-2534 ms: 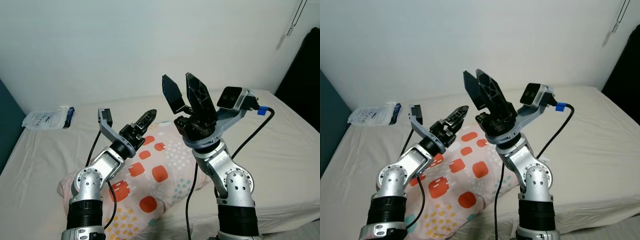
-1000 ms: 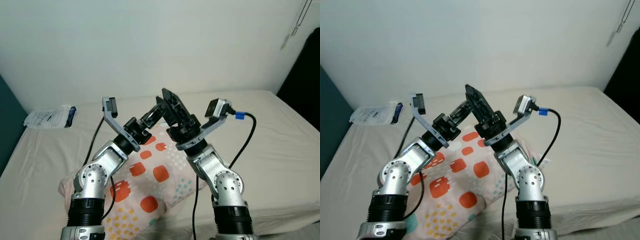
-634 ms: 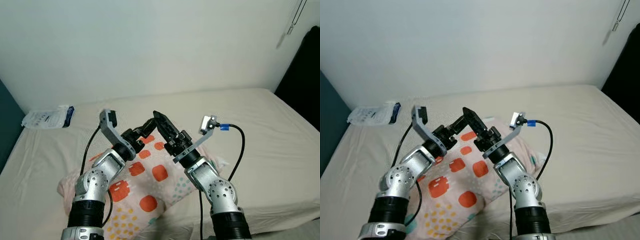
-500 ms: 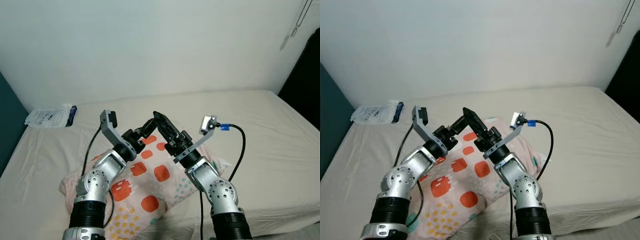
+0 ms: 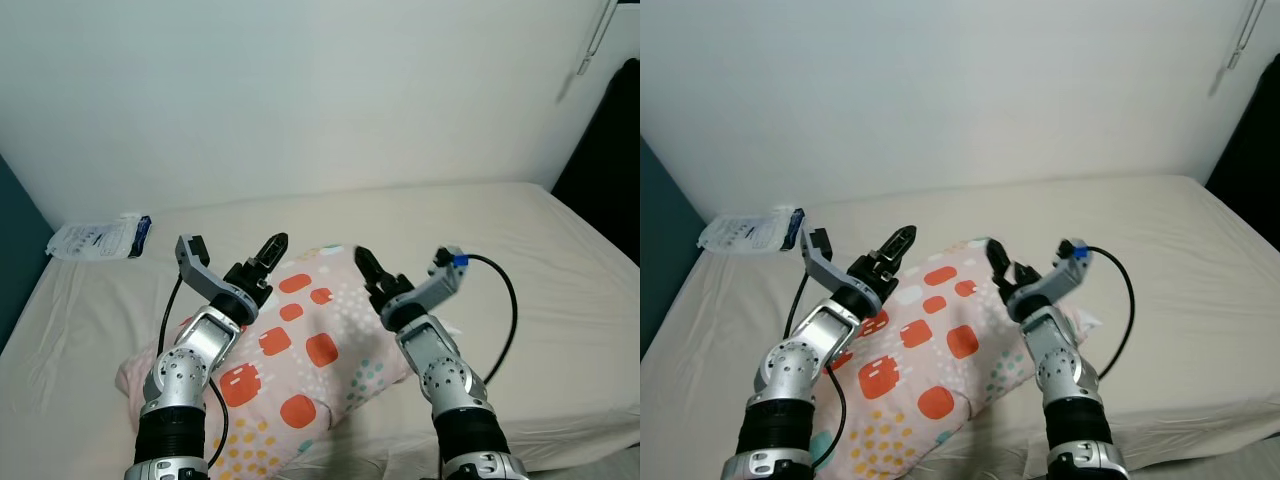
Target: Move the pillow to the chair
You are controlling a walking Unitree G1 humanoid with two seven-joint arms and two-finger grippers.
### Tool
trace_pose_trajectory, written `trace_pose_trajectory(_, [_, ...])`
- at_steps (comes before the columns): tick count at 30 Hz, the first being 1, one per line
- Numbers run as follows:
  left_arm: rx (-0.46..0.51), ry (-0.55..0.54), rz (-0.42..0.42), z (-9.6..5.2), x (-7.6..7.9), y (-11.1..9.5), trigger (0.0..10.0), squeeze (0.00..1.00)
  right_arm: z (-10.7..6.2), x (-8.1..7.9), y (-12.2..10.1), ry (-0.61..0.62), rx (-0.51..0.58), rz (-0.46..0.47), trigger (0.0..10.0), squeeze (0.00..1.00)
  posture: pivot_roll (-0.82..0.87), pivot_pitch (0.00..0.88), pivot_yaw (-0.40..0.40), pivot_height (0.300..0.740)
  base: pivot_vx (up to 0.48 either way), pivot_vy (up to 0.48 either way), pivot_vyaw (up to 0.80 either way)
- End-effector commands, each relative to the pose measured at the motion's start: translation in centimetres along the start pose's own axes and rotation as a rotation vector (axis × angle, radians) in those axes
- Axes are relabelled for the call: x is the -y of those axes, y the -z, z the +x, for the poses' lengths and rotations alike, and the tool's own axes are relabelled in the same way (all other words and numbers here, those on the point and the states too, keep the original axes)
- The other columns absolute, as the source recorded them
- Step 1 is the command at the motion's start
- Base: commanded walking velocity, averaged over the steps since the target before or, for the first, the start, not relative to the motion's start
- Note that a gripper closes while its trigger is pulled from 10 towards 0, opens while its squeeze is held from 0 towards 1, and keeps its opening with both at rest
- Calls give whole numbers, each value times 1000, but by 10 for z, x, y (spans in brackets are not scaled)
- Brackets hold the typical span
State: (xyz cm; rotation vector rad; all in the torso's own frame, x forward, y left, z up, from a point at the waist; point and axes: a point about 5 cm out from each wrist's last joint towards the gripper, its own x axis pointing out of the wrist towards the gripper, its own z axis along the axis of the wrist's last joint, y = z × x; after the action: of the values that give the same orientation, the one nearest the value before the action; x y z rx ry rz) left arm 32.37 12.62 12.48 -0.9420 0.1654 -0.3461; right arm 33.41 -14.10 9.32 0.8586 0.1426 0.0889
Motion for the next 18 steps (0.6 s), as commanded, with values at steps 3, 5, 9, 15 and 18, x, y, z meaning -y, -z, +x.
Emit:
trace_pose_trajectory(3, [-125, -148, 462, -5, -22, 15, 10000, 0, 3, 2, -3, 35, 12, 23, 10000, 0, 78, 0, 16, 740, 0, 0, 0])
trace_pose_trajectory(5, [-152, -223, 613, -7, -33, 16, 10000, 0, 5, 3, -2, 52, -6, 9, 10000, 0, 78, 0, 19, 740, 0, 0, 0])
trace_pose_trajectory(9, [-132, -355, 817, -13, -49, 11, 10000, 0, 7, 2, 1, 61, -31, -65, 10000, 0, 76, 0, 13, 740, 0, 0, 0])
trace_pose_trajectory(15, [-114, -538, 842, -28, -76, 10, 10000, 0, 11, 2, 14, 85, -145, -644, 10000, 0, 74, 0, 7, 740, 0, 0, 0])
trace_pose_trajectory(18, [-184, -581, 860, -36, -86, 25, 10000, 0, 8, 7, 24, 52, -182, -1102, 10000, 0, 78, 0, 4, 740, 0, 0, 0])
